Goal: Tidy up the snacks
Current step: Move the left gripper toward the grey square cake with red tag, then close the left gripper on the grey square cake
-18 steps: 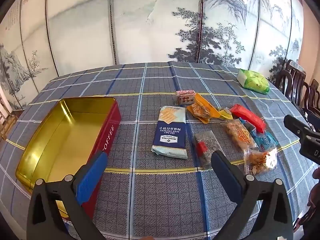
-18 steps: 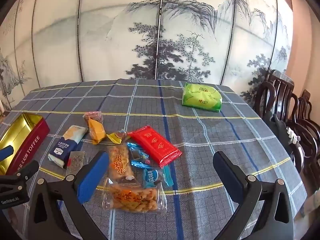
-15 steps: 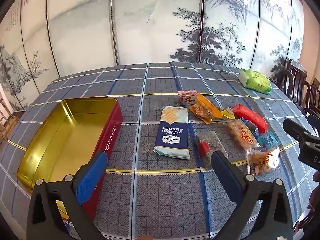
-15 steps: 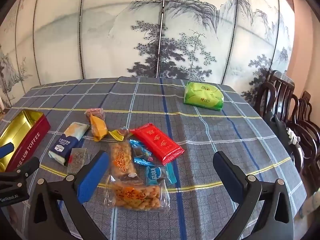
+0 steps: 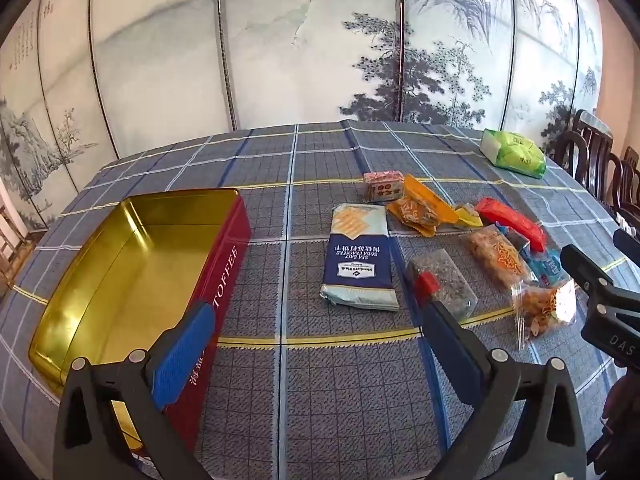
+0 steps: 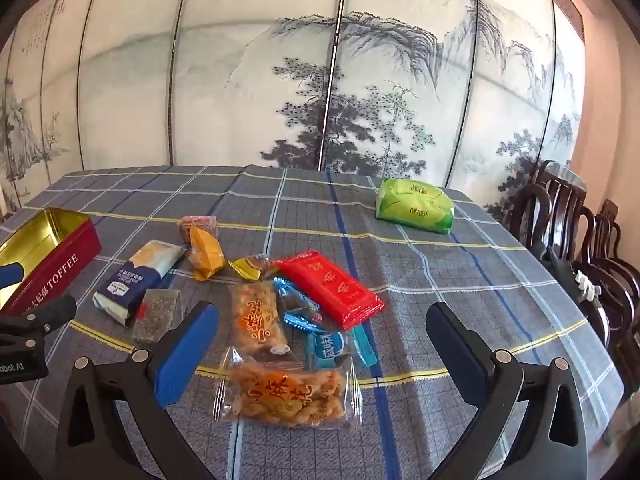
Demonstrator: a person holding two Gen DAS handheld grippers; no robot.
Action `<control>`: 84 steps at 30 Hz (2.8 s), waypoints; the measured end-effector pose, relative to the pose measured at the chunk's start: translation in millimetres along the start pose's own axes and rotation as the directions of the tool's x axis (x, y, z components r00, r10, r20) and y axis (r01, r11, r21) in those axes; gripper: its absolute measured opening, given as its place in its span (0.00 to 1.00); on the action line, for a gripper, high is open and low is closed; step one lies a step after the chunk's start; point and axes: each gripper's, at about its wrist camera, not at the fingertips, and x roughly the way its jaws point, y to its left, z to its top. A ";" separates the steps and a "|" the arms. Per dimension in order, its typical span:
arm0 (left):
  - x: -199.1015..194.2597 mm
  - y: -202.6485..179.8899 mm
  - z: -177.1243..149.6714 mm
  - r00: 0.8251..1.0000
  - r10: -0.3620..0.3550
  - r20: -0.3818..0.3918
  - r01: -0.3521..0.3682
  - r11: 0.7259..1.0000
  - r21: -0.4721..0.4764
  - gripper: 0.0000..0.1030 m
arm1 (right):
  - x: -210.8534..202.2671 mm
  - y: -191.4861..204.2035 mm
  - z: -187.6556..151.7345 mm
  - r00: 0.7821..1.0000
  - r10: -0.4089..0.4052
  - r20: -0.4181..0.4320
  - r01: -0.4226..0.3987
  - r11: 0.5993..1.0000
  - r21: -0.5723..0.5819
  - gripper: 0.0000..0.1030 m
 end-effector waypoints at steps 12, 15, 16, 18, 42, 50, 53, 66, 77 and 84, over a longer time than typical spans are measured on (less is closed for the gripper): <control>2.1 -12.9 9.3 1.000 -0.022 -0.003 0.022 1.000 0.021 0.99 | 34.1 -27.6 16.8 0.998 0.053 -0.045 -0.049 0.996 0.075 1.00; 0.8 -19.0 11.3 0.999 -0.031 -0.007 0.032 0.999 0.040 0.99 | 27.6 -26.8 18.7 0.997 0.054 -0.050 -0.050 0.995 0.084 1.00; 0.3 -19.3 12.2 0.999 -0.032 -0.006 0.032 0.999 0.042 0.99 | 25.5 -26.6 18.8 0.997 0.047 -0.056 -0.043 0.996 0.082 1.00; -1.1 -19.2 13.1 0.999 -0.033 -0.003 0.033 0.998 0.044 0.99 | 20.8 -28.9 17.9 0.997 0.038 -0.065 -0.032 0.996 0.086 1.00; -2.2 -17.9 8.9 0.999 -0.023 -0.033 0.024 0.999 0.035 0.99 | -0.4 -15.2 -3.0 0.989 0.041 -0.145 -0.028 0.996 0.088 1.00; 7.5 -24.3 3.5 0.998 -0.012 -0.063 0.015 0.998 0.058 0.99 | 1.1 -16.1 -6.7 0.986 0.052 -0.158 -0.037 0.995 0.097 1.00; 11.8 -26.3 1.4 0.997 -0.009 -0.078 0.014 0.998 0.064 0.99 | 2.0 -15.7 -9.6 0.985 0.060 -0.164 -0.043 0.994 0.101 1.00; 17.0 -33.5 -0.9 0.996 -0.009 -0.091 0.015 0.998 0.068 0.99 | 2.6 -21.0 -12.0 0.983 0.069 -0.170 -0.048 0.991 0.124 1.00; 28.7 -41.3 4.0 0.991 -0.101 -0.093 0.103 0.995 0.011 0.99 | -1.1 -27.3 -13.5 0.985 0.066 -0.157 -0.044 0.990 0.138 1.00; 45.4 -59.4 11.6 0.982 -0.164 -0.090 0.161 0.986 -0.046 0.88 | -2.2 -51.2 -17.9 0.986 0.065 -0.156 -0.036 0.982 0.183 1.00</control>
